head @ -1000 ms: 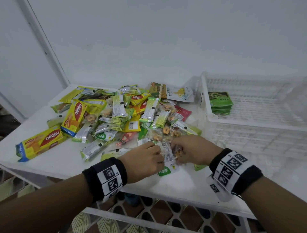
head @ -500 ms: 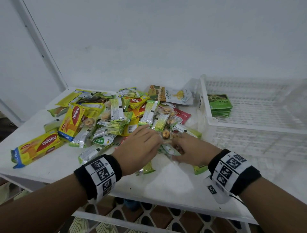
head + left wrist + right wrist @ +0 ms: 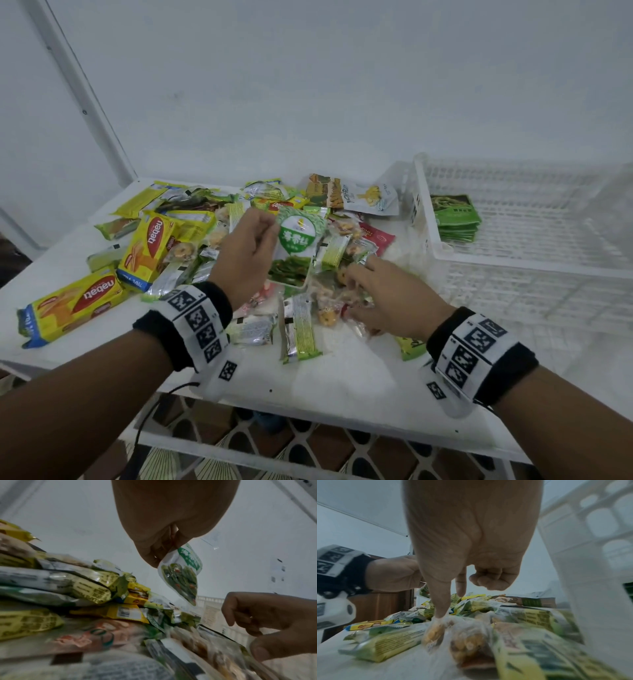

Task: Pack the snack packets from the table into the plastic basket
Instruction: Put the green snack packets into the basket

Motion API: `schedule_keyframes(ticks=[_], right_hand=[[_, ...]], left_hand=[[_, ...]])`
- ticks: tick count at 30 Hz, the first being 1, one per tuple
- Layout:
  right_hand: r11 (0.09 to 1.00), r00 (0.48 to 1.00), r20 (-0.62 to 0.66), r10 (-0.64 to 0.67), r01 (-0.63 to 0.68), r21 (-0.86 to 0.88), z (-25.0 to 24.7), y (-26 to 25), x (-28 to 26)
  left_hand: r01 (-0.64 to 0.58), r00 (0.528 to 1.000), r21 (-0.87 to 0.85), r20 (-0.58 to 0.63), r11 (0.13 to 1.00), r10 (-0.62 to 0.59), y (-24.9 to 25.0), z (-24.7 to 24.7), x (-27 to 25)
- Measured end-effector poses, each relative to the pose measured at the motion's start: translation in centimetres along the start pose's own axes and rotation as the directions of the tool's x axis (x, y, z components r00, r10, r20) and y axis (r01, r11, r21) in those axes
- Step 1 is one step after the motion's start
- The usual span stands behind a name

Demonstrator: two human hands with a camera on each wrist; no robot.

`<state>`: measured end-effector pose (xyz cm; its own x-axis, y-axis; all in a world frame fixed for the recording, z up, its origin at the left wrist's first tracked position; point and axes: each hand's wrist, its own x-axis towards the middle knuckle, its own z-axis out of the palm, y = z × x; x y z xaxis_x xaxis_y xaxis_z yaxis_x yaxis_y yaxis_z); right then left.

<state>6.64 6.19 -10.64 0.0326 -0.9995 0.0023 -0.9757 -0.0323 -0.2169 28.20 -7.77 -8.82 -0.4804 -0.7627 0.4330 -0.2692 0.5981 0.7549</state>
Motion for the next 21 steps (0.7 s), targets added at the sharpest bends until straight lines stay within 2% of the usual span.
schedule_keyframes(ticks=[2, 4, 8, 17, 21], right_hand=[[0.997, 0.997, -0.002, -0.078, 0.078, -0.019, -0.1, -0.5, 0.8], [0.987, 0.989, 0.074, -0.131, 0.137, -0.081, 0.3, -0.9, 1.7], [0.974, 0.981, 0.172, -0.094, 0.126, -0.186, 0.7, -1.7, 2.7], [0.964, 0.991, -0.002, -0.131, 0.127, -0.236, 0.5, -1.7, 4.4], [0.941, 0.990, 0.004, -0.143, 0.137, -0.308, 0.1, -2.7, 5.7]], left_hand=[[0.044, 0.997, 0.004, -0.061, 0.999, -0.044, -0.4, -0.7, 0.5], [0.076, 0.992, -0.013, -0.104, 0.997, -0.077, -1.0, -1.3, 0.9], [0.127, 0.979, -0.076, -0.150, 0.989, -0.137, -2.2, -2.3, 1.4], [0.152, 0.979, -0.035, -0.130, 0.988, -0.155, -3.4, -3.4, 1.2], [0.148, 0.982, -0.001, -0.118, 0.989, -0.147, -3.5, -3.5, 1.9]])
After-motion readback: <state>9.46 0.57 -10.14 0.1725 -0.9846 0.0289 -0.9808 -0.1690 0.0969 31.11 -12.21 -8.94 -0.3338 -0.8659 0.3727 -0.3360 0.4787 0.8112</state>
